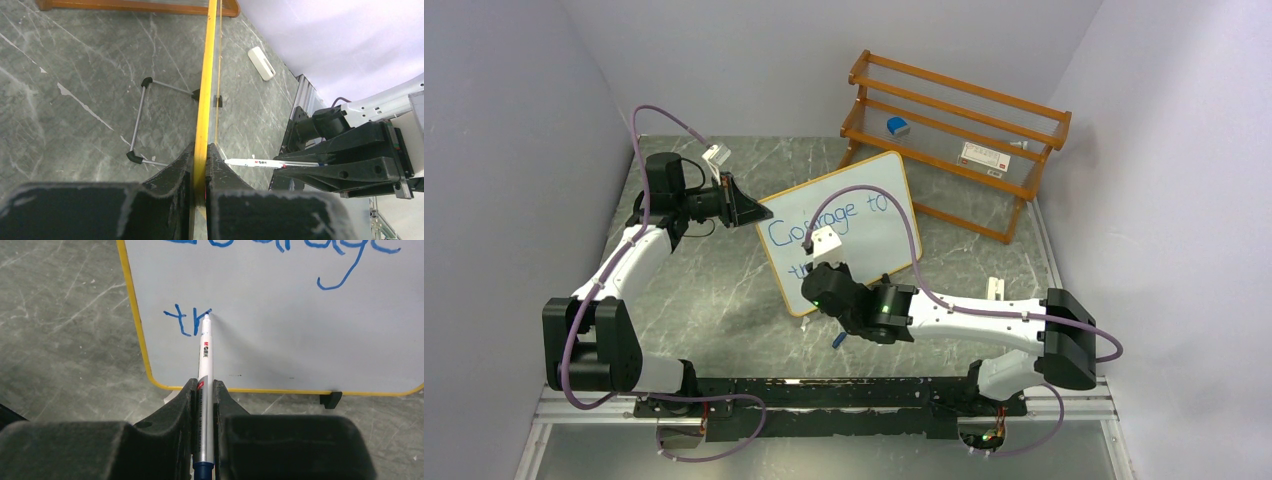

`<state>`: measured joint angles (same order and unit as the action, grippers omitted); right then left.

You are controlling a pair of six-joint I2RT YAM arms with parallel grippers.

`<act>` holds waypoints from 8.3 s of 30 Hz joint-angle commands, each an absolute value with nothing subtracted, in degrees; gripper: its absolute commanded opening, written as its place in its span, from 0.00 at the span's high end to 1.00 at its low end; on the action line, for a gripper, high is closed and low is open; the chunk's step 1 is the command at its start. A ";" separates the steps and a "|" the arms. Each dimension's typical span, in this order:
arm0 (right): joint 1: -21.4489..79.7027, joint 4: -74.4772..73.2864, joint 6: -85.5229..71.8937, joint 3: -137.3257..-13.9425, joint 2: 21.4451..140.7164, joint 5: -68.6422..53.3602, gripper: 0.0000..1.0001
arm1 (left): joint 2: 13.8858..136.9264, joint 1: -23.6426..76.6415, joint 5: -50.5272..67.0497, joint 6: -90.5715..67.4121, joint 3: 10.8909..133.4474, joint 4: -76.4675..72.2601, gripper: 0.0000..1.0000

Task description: Write a sentence on the whiteboard

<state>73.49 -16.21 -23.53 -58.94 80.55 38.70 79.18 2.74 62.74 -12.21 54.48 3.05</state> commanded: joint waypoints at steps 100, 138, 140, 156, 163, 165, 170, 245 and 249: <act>71.46 -14.48 -23.85 -56.65 79.19 41.41 1.00 | 80.68 4.58 58.55 -9.47 53.78 6.64 0.95; 71.47 -20.87 -26.04 -57.13 82.44 34.66 1.00 | 80.63 4.66 58.57 -9.50 53.88 6.50 0.95; 71.46 -20.95 -26.10 -57.04 82.51 34.22 1.00 | 80.75 4.66 58.50 -9.58 53.88 6.50 0.95; 71.97 -20.28 -25.41 -57.00 81.99 31.01 1.00 | 80.69 4.66 58.22 -9.40 53.96 6.81 0.95; 72.06 -20.89 -24.61 -57.24 79.79 31.57 1.00 | 80.74 4.66 58.17 -9.19 54.06 7.03 0.95; 72.06 -20.85 -24.22 -57.07 78.77 32.27 1.00 | 80.77 4.66 58.11 -9.22 54.13 7.10 0.95; 71.36 -21.00 -23.19 -56.87 76.81 35.56 1.00 | 80.73 4.66 58.03 -9.14 54.12 7.12 0.95; 62.20 -10.40 -19.16 -50.08 73.06 32.96 1.00 | 81.21 4.66 57.94 -8.81 54.18 7.47 0.95; 62.22 -11.20 -18.94 -50.19 73.05 31.55 1.00 | 81.14 4.66 57.81 -8.85 54.23 7.48 0.95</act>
<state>62.67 -13.06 -19.38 -50.92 73.43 33.78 79.31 2.85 62.13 -11.75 54.50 3.31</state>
